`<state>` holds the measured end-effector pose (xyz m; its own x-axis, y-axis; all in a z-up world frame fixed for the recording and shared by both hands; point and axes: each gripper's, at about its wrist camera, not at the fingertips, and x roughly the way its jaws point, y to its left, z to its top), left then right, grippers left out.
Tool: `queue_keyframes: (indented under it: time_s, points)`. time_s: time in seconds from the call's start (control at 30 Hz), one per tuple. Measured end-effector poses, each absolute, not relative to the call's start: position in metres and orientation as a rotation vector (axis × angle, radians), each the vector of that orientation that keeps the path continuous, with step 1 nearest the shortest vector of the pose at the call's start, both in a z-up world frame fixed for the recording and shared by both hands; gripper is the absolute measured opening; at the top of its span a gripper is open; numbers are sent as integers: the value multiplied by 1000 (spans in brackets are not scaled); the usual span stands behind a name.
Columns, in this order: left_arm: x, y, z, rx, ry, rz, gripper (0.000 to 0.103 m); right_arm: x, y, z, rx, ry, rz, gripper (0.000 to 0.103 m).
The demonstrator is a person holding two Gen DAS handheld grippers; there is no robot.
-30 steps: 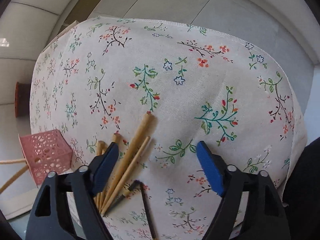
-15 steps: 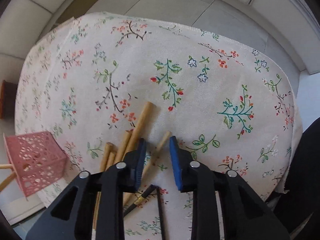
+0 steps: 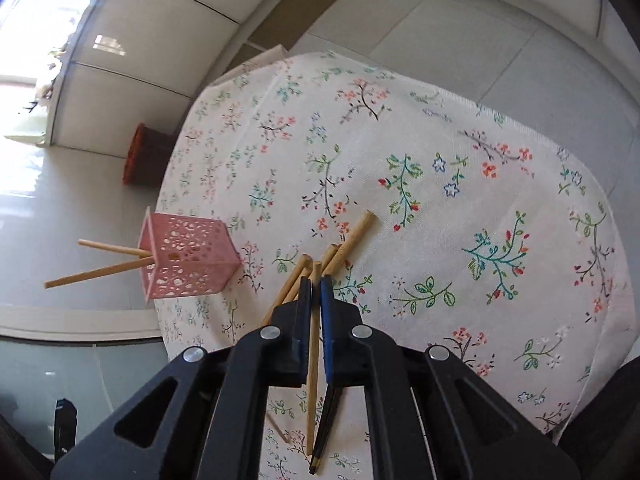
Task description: Organize utensils
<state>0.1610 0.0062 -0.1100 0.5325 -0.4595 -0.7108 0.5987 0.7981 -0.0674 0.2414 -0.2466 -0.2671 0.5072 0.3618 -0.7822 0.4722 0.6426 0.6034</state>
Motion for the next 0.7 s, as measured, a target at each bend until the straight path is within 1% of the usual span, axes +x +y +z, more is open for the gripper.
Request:
queue_keyframes:
  time_s: [0.1,0.17,0.3,0.4,0.47,0.5,0.6,0.63,0.7]
  points:
    - [158,5,-107,193,793,-639,7,222,-246,-240,831,1029,-52,5]
    - [162,5,-115,172,837,-651,7,211,-248,-230,813,1030,-54,5]
    - [182,-13,-159,234,1003,-599,8,202,-257,-228,836,1037,-72,5]
    - [192,-33,-186,299,1071,-564,8,201,-268,-236,868,1043,-78,5]
    - [196,-49,-196,331,1075,-554,18,200,-274,-241,888,1048,-81,5]
    - [199,-58,-200,350,1071,-546,20,200,-277,-243,895,1048,-82,5]
    - [206,-93,-215,441,1059,-526,21,199,-288,-254,916,1053,-90,6]
    - [208,-105,-221,485,1048,-504,25,199,-292,-260,928,1059,-92,6]
    - [214,-125,-235,575,1018,-444,25,198,-300,-270,960,1072,-89,6]
